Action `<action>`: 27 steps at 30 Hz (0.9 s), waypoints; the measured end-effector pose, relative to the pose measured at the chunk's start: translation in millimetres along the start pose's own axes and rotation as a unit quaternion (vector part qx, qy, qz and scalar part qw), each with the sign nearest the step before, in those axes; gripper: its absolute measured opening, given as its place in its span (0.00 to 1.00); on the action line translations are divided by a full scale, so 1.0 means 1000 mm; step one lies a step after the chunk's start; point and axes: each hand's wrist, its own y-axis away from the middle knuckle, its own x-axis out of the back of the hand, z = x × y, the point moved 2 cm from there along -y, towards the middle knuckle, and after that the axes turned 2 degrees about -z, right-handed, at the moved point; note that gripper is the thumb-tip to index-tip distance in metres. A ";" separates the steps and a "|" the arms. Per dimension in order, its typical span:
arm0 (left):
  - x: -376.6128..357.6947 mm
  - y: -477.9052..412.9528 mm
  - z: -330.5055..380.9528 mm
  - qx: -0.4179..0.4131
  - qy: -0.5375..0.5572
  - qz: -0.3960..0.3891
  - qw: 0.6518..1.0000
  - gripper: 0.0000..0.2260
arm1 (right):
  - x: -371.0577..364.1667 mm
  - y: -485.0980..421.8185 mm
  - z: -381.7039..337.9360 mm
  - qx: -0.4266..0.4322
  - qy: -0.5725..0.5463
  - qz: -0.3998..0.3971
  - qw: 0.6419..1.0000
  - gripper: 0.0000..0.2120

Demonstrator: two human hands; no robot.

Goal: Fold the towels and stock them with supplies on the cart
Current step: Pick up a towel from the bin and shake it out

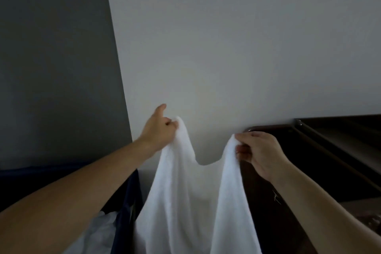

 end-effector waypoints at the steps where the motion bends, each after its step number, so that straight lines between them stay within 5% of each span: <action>1: -0.013 0.008 0.011 -0.021 -0.009 -0.015 1.000 0.26 | -0.011 0.001 0.000 0.009 0.045 -0.008 0.999 0.06; 8: -0.054 0.041 0.036 -0.089 -0.081 -0.029 0.992 0.07 | -0.052 0.001 -0.001 0.070 0.182 -0.024 0.980 0.06; 15: -0.059 0.053 0.023 -0.106 -0.090 -0.077 0.987 0.18 | -0.058 0.003 -0.002 0.050 0.222 -0.068 0.971 0.07; 20: -0.058 0.055 0.006 -0.094 -0.052 -0.096 0.990 0.24 | -0.058 0.004 -0.008 0.055 0.296 -0.127 0.945 0.14; 23: -0.044 0.047 0.002 -0.105 0.011 -0.086 0.991 0.06 | -0.055 0.007 -0.015 0.068 0.288 -0.204 0.933 0.16; 27: -0.022 0.032 0.010 -0.083 0.153 -0.054 0.983 0.04 | -0.045 0.003 -0.027 0.121 0.280 -0.234 0.923 0.16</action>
